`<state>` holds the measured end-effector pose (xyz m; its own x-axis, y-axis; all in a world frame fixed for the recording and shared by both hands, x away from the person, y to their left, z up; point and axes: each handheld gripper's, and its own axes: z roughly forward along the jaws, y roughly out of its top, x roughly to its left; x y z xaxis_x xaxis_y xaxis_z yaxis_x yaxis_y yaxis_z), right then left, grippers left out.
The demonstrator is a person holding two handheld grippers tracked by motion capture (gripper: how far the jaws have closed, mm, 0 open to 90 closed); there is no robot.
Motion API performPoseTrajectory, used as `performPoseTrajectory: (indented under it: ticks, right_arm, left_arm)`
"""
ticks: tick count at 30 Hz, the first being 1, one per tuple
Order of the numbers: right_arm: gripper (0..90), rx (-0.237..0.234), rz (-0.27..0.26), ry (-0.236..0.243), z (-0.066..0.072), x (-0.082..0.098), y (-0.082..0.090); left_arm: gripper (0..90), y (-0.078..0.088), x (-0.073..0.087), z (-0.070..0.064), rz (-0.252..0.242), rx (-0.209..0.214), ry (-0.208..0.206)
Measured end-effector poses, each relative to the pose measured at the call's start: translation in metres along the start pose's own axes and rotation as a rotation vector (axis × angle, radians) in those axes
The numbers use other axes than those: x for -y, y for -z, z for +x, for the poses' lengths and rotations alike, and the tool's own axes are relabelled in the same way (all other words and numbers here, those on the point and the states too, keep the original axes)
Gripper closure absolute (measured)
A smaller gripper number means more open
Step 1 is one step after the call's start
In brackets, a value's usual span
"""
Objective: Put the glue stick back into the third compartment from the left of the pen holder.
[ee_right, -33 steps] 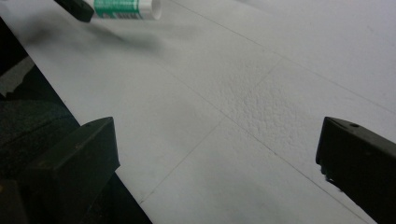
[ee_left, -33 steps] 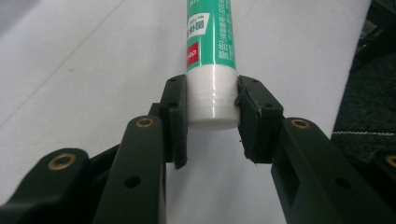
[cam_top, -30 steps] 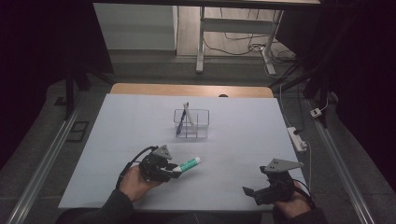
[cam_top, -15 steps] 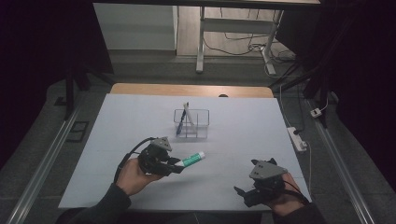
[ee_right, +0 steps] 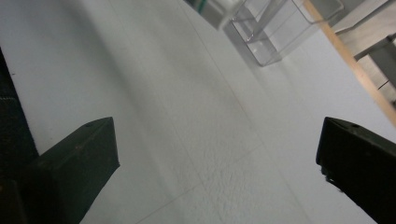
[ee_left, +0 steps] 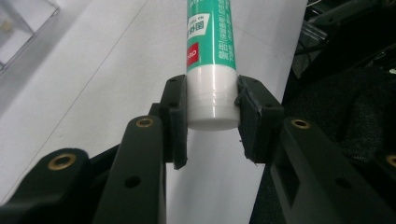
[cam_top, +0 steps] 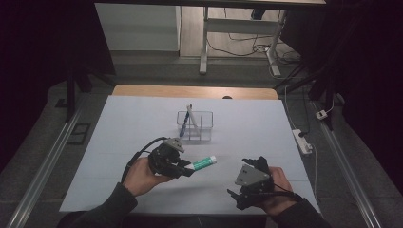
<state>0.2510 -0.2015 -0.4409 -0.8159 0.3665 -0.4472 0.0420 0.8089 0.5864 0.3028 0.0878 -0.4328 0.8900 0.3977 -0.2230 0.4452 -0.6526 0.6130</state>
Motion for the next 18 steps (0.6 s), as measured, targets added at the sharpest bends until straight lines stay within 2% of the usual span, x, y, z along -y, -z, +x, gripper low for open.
performPoseTrajectory:
  ticks: [5, 13, 17, 18]
  right_arm:
    - [0.0, 0.016, 0.02, 0.055, 0.004, -0.01, -0.005]
    - [0.0, 0.07, 0.002, 0.128, 0.01, -0.026, -0.016]
    - [0.4, 0.111, 0.004, 0.187, 0.014, -0.031, -0.022]
    - [0.8, 0.119, 0.009, 0.22, 0.014, -0.033, -0.022]
  left_arm:
    - [65.0, -0.003, -0.007, 0.0, 0.014, 0.01, -0.016]
    - [65.0, -0.007, -0.015, 0.002, 0.025, 0.025, -0.02]
    - [65.0, -0.009, -0.019, 0.003, 0.036, 0.028, -0.022]
    - [65.0, -0.009, -0.02, 0.003, 0.037, 0.03, -0.022]
